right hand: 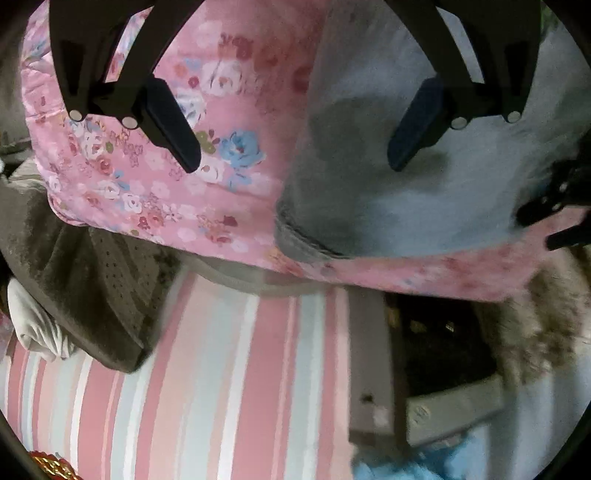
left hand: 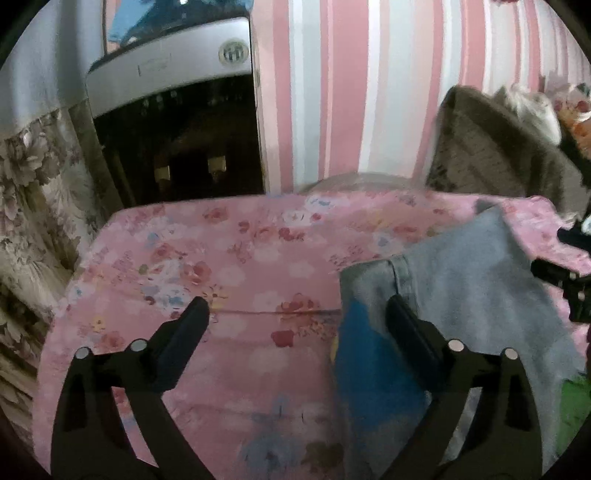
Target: Fold large clothes
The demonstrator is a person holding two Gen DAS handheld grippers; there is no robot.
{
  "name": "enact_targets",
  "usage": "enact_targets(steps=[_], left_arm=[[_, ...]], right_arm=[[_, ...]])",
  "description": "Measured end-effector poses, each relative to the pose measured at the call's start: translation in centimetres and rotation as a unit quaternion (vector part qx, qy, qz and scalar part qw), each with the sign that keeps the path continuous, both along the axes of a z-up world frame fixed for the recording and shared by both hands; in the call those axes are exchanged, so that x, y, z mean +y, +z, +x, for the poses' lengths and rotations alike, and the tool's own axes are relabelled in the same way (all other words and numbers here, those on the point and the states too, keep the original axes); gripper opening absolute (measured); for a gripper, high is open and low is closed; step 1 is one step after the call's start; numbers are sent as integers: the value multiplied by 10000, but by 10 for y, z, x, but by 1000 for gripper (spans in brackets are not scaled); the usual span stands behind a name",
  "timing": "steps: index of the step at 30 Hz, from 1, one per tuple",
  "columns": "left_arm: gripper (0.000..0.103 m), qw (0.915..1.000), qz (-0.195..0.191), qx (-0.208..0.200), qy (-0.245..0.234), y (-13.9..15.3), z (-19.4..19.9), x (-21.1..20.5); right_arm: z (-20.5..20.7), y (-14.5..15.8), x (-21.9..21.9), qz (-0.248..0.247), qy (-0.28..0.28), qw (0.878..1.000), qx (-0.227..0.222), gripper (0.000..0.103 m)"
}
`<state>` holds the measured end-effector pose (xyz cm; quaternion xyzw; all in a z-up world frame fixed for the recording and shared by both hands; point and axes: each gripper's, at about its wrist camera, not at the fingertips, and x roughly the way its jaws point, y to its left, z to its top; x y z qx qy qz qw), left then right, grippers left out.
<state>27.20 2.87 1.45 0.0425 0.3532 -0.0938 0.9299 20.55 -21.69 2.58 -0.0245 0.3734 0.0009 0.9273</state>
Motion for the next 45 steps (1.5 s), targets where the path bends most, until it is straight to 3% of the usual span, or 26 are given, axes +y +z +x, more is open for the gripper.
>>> enact_targets(steps=[4,7,12,15,18,21,24,26,27,28,29,31,34,37,41,45], left_arm=[[97,9980,-616,-64,-149,31,-40,9],[99,9975,-617,-63,-329,34,-71,-5],[100,9979,-439,315,-369,-2,-91,-23],[100,9958,-601,606,-317,-28,-95,-21],[100,9910,-1054,802,-174,-42,-95,-11],[100,9904,-1080,841,-188,-48,-92,-12],[100,9895,-1162,844,-164,-53,-92,-13],[100,9877,-1301,841,-197,-56,-91,-11],[96,9866,-1384,826,-259,-57,-91,-12],[81,9840,-1514,843,-416,-57,-91,-14],[76,9807,-1646,896,-565,-57,-91,-17],[70,9837,-1481,828,-588,-54,-93,-24],[60,9808,-1589,831,-762,-46,-94,-31],[58,9744,-1817,890,-976,-40,-90,-49],[51,9714,-1838,652,-1355,-27,-81,-115],[52,9741,-1583,591,-1503,-29,-64,-188]], right_arm=[[-52,13,-17,888,41,9959,-191,101],[-73,5,-19,1157,58,9932,-89,101],[-85,-25,-13,1182,34,9927,226,101],[-89,-34,-10,1343,-2,9906,250,101],[-84,-46,-7,1776,101,9831,431,101],[-76,-58,10,1906,312,9793,602,101],[-75,-62,12,2020,382,9772,528,91],[-78,-62,10,2069,400,9765,450,78],[-80,-60,7,2128,387,9757,358,62],[-81,-57,5,2137,424,9755,295,53],[-82,-53,6,2070,481,9769,224,51],[-82,-45,7,2003,602,9778,117,42],[-86,-25,4,1792,800,9805,-145,39],[-91,2,-15,1397,872,9853,-453,38],[-86,27,-72,891,753,9915,-581,38],[-68,18,-128,323,521,9975,-341,39]])
